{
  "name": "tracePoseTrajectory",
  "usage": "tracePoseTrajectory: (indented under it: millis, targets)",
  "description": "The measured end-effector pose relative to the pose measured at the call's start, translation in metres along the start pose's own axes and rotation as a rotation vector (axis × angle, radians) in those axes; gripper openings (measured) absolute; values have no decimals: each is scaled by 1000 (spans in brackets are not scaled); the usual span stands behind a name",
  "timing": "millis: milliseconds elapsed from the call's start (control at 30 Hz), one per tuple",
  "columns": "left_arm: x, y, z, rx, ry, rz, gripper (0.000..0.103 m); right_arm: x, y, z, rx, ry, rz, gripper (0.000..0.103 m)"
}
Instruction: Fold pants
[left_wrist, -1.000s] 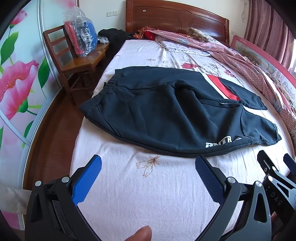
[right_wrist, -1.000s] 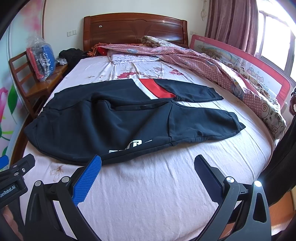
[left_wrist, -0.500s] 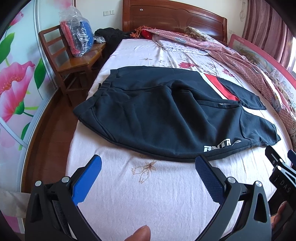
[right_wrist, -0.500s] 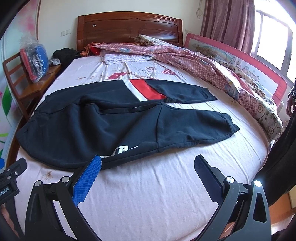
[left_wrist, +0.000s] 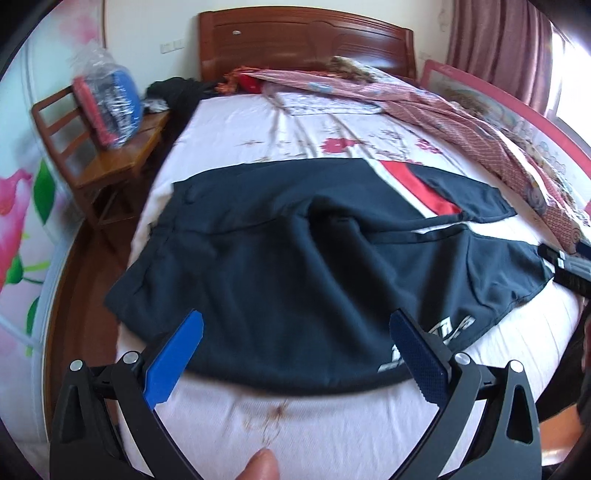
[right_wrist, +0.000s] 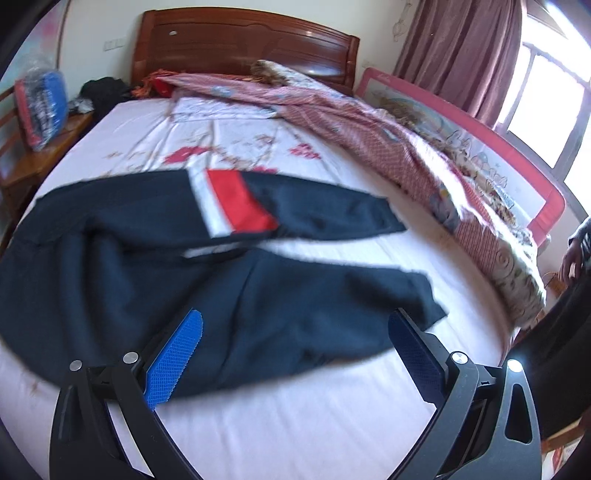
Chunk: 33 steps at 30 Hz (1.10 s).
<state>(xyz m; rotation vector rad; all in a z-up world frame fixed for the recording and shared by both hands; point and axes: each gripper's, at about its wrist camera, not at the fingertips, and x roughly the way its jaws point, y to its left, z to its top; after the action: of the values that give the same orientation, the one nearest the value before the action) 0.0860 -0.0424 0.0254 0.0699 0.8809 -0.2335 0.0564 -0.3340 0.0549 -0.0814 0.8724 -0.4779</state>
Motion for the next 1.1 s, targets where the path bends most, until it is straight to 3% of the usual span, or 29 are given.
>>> tracePoseTrajectory:
  millis: [100, 200, 433, 500, 667, 733, 800, 900, 1100]
  targets:
    - [15, -3, 15, -26, 31, -84, 101, 22, -14, 26, 8, 10, -3, 100]
    - [25, -10, 26, -34, 30, -112, 101, 41, -23, 44, 26, 26, -9, 100]
    - [51, -32, 52, 96, 55, -98, 101, 96, -46, 90, 51, 96, 67, 100]
    - [53, -30, 58, 103, 46, -105, 101, 117, -55, 104, 74, 143, 94, 100]
    - [59, -33, 71, 141, -2, -84, 101, 186, -91, 139, 296, 319, 225, 100]
    - [65, -38, 74, 160, -3, -87, 101, 209, -100, 148, 373, 382, 235, 100]
    - [70, -41, 76, 164, -2, -97, 101, 231, -104, 157, 437, 426, 310, 100]
    - [82, -45, 83, 164, 14, -124, 101, 273, -103, 168, 507, 605, 318, 100]
    - [94, -48, 94, 187, -1, -149, 101, 338, -113, 187, 669, 736, 277, 100]
